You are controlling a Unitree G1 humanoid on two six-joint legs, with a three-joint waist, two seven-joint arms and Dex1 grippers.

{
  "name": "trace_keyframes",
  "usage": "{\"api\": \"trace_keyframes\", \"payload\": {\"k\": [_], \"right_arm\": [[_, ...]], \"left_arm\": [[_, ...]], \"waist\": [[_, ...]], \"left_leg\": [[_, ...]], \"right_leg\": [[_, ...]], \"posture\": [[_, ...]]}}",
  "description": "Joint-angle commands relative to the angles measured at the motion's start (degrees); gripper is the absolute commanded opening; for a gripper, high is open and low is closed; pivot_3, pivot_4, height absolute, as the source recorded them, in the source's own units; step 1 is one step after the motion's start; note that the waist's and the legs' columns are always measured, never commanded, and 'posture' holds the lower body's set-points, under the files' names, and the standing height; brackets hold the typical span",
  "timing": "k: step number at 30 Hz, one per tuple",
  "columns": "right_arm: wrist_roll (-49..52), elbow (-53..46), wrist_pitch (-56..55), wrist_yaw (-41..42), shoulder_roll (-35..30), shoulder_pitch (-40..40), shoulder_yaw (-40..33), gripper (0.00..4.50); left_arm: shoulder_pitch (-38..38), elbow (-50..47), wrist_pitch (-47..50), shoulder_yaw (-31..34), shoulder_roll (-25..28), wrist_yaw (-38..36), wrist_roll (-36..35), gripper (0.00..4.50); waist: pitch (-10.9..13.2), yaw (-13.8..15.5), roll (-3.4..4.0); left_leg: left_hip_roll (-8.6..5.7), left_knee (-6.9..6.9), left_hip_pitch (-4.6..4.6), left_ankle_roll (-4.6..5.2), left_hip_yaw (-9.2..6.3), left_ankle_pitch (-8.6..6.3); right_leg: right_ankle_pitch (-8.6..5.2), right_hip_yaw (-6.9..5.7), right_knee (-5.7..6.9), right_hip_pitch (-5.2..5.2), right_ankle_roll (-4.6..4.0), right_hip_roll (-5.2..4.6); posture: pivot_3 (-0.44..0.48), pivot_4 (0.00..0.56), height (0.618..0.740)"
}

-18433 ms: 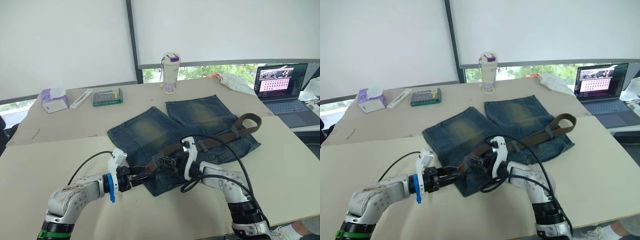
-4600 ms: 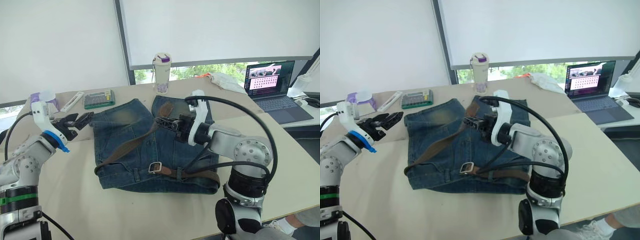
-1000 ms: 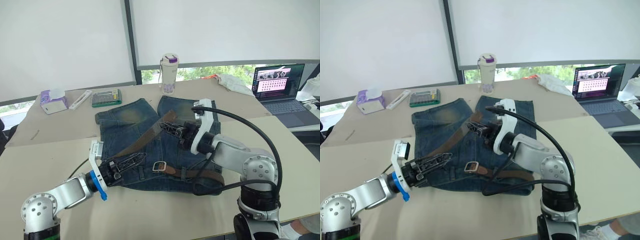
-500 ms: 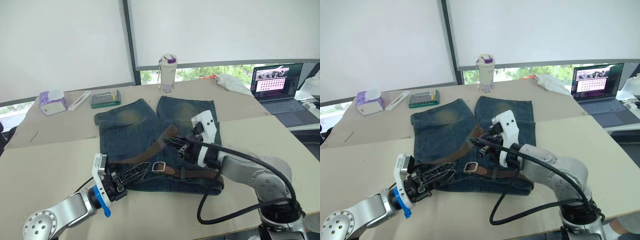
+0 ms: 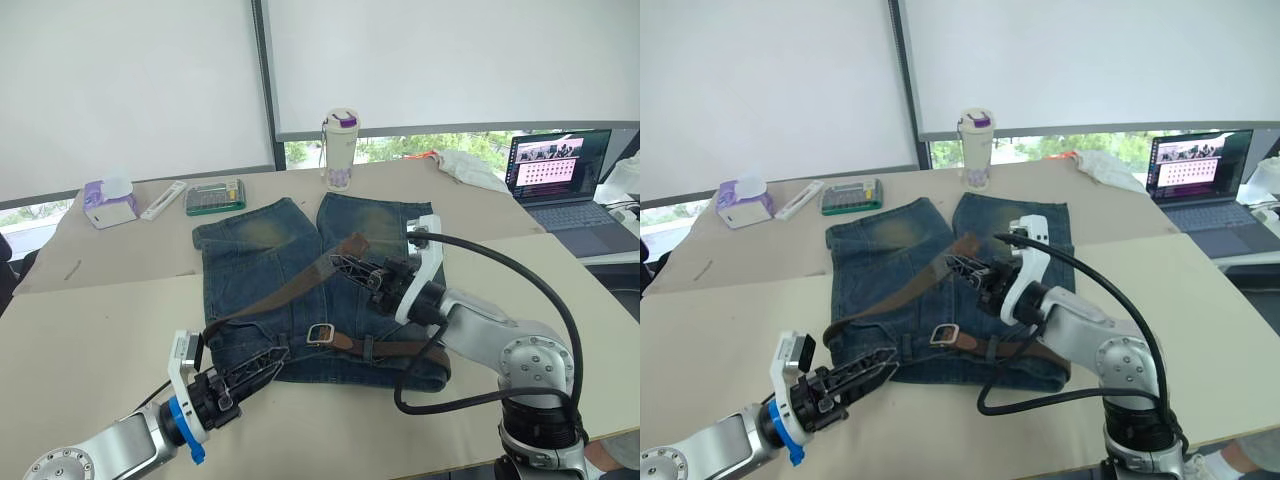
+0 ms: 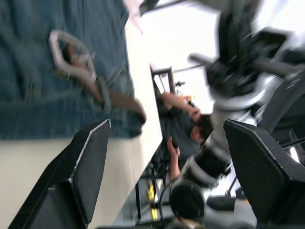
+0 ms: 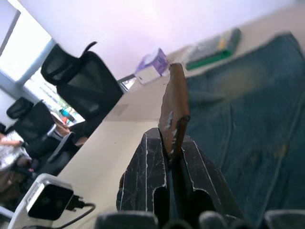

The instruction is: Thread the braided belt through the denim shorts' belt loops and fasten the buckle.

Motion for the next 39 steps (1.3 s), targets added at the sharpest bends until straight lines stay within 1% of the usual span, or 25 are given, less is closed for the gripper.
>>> {"api": "trace_keyframes", "payload": {"k": [1,4,6,8,12,17,22,26,28,32,34,35,36,37,39], "right_arm": [[3.8,-2.79,-0.4,-1.32,-0.32,-0.04,1.55,0.0],[5.19,-3.14,-1.3,-1.78,-0.5,-0.38,2.57,0.0],[5.09,-3.24,-1.36,-1.71,-1.14,-0.7,3.14,0.0],[5.42,-3.23,-1.73,-1.67,-1.54,-0.98,3.4,0.0],[6.62,-3.4,-2.22,-2.06,-1.97,-1.11,3.66,0.0],[7.02,-3.37,-2.35,-2.83,-2.47,-0.86,4.14,0.0],[7.11,-2.82,-2.41,-3.95,-2.43,-0.96,4.46,0.0],[7.47,-2.56,-2.06,-4.46,-2.91,-0.97,5.02,0.0],[7.87,-2.5,-1.92,-4.42,-3.31,-0.92,5.3,0.0],[6.52,-2.91,-0.86,-1.96,-5.42,-0.76,6.16,0.0],[4.99,-4.16,-0.41,1.38,-7.27,-0.62,6.58,0.87],[2.53,-4.72,-0.27,2.69,-8.87,-0.39,6.7,1.14],[-1.21,-5.48,0.05,4.9,-11.19,-0.12,7.47,1.43],[-6.69,-6.72,-0.07,8.12,-14.47,0.14,9.28,1.9],[-14.96,-8.42,-1.24,14.02,-19.31,0.73,12.53,2.57]], "left_arm": [[-5.31,-0.79,-2.47,-4.84,-5.63,7.78,-1.07,4.01],[-8.48,1.19,-3.49,-6.01,-10.1,15.97,-1.07,4.01],[-10.69,2.06,-4.1,-4.88,-14.27,18.3,-1.07,4.01],[-12.72,3.29,-3.75,-3.91,-17.21,20.66,-1.07,4.01],[-14.34,4.58,-2.78,-2.24,-20.85,24.15,-1.07,4.01],[-16.19,5.01,-1.85,-0.66,-24.23,26.34,-1.07,4.01],[-17.56,5.78,-0.02,0.06,-25.45,26.68,-1.07,4.01],[-19.06,6.72,0.26,0.67,-26.78,27.61,-1.07,2.9],[-19.48,7.0,0.49,1.06,-26.93,27.76,-1.07,2.17],[-19.68,7.5,0.95,2.1,-26.27,27.85,-1.07,0.86],[-19.06,7.61,1.42,2.91,-25.26,27.56,-1.07,0.15],[-18.22,7.86,2.09,3.72,-23.25,27.0,-1.07,0.0],[-17.57,8.19,2.68,4.57,-21.5,26.48,-1.07,0.0],[-17.15,8.67,3.09,5.56,-19.73,25.97,-1.07,0.0],[-17.18,9.38,2.91,6.95,-17.75,25.48,-1.07,0.0]], "waist": [[0.02,0.19,0.04],[0.0,0.03,-0.03],[0.0,-0.05,-0.03],[0.0,-0.03,-0.05],[0.0,0.03,-0.05],[0.01,0.16,-0.07],[0.02,0.28,-0.09],[0.03,0.39,-0.1],[0.04,0.39,-0.12],[0.05,0.38,-0.14],[0.07,0.38,-0.17],[0.08,0.37,-0.18],[0.09,0.35,-0.2],[0.09,0.32,-0.2],[0.11,0.31,-0.18]], "left_leg": [[-0.02,0.01,0.01,0.0,-0.01,0.0],[0.01,0.02,0.0,-0.08,0.0,0.04],[0.01,0.01,0.0,-0.13,0.0,0.07],[0.01,0.02,-0.02,-0.16,0.0,0.09],[-0.01,0.03,-0.03,-0.28,0.0,0.16],[-0.02,0.04,-0.03,-0.3,0.0,0.17],[-0.04,0.04,-0.04,-0.32,0.0,0.19],[-0.05,0.05,-0.05,-0.33,-0.01,0.2],[-0.04,0.05,-0.05,-0.34,-0.01,0.2],[-0.04,0.04,-0.06,-0.36,-0.01,0.21],[-0.04,0.05,-0.06,-0.37,-0.02,0.22],[-0.04,0.05,-0.06,-0.36,-0.02,0.22],[-0.04,0.04,-0.06,-0.37,-0.03,0.22],[-0.02,0.04,-0.05,-0.37,-0.03,0.22],[-0.05,0.03,-0.03,-0.39,-0.04,0.23]], "right_leg": [[0.0,-0.01,-0.03,0.05,0.01,-0.02],[0.02,0.02,-0.05,0.07,0.03,0.0],[0.03,0.04,-0.05,0.06,0.03,0.01],[0.03,0.0,-0.06,0.06,0.03,0.01],[0.03,0.01,-0.06,0.08,0.03,0.01],[0.03,0.0,-0.06,0.08,0.04,0.02],[0.03,-0.02,-0.06,0.08,0.04,0.02],[0.03,-0.03,-0.07,0.09,0.04,0.01],[0.03,-0.03,-0.07,0.09,0.04,0.01],[0.03,-0.04,-0.08,0.08,0.05,0.02],[0.03,-0.05,-0.08,0.08,0.05,0.02],[0.03,-0.07,-0.09,0.08,0.05,0.02],[0.03,-0.08,-0.09,0.08,0.05,0.03],[0.02,-0.09,-0.09,0.08,0.05,0.05],[0.01,-0.1,-0.1,0.06,0.07,0.06]], "posture": [[0.0,0.15,0.74],[0.0,0.15,0.74],[0.0,0.15,0.74],[0.0,0.15,0.74],[0.0,0.15,0.74],[0.0,0.15,0.74],[0.0,0.15,0.74],[0.0,0.15,0.74],[0.0,0.15,0.74],[0.0,0.15,0.74],[0.0,0.15,0.74],[0.0,0.15,0.74],[0.0,0.15,0.74],[0.0,0.15,0.74],[0.0,0.15,0.74]]}}
